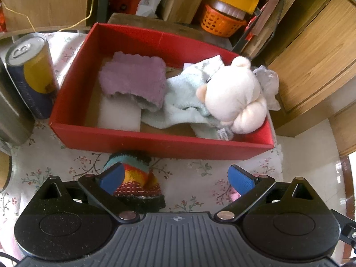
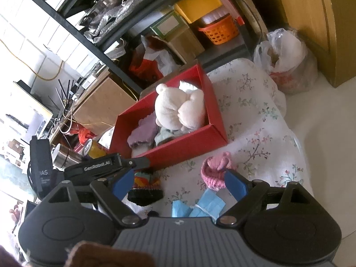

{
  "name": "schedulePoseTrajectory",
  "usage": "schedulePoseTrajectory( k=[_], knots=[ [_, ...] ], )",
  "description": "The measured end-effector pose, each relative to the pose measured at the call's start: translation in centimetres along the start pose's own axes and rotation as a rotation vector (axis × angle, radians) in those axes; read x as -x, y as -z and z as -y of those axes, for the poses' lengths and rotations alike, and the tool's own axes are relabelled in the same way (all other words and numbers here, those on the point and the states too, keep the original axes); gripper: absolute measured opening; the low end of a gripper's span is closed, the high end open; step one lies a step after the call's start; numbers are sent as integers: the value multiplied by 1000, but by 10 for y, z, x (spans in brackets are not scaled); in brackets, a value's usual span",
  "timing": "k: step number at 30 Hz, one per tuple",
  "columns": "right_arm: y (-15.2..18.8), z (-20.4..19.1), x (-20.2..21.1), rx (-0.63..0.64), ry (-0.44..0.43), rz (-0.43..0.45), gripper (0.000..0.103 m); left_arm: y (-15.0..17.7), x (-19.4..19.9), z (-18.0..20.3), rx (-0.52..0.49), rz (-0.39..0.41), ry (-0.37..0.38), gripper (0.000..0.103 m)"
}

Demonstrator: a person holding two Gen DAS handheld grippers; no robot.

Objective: Organize soft objects
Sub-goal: 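Move right tool to the pink knit hat while left tool moves to the striped sock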

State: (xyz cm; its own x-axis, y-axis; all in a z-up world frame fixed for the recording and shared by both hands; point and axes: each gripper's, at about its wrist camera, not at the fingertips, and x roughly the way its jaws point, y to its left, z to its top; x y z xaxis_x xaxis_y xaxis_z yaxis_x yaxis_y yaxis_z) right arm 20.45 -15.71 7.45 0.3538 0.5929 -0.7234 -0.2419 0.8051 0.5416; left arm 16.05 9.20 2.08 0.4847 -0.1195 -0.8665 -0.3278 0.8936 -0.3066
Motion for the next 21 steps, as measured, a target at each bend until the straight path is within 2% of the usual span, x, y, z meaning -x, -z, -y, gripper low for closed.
schedulePoseTrajectory(
  k=[5,13,21],
  knots=[
    [1,1,0,10,9,-18,62,-1,-13,-2,12,-27,-25,95],
    [6,14,0,9,66,-38,62,4,-26,7,-30,-46,-63,96],
    [3,13,-7,18,73,-49,63,10,-42,10,-75,-74,-149,96]
  ],
)
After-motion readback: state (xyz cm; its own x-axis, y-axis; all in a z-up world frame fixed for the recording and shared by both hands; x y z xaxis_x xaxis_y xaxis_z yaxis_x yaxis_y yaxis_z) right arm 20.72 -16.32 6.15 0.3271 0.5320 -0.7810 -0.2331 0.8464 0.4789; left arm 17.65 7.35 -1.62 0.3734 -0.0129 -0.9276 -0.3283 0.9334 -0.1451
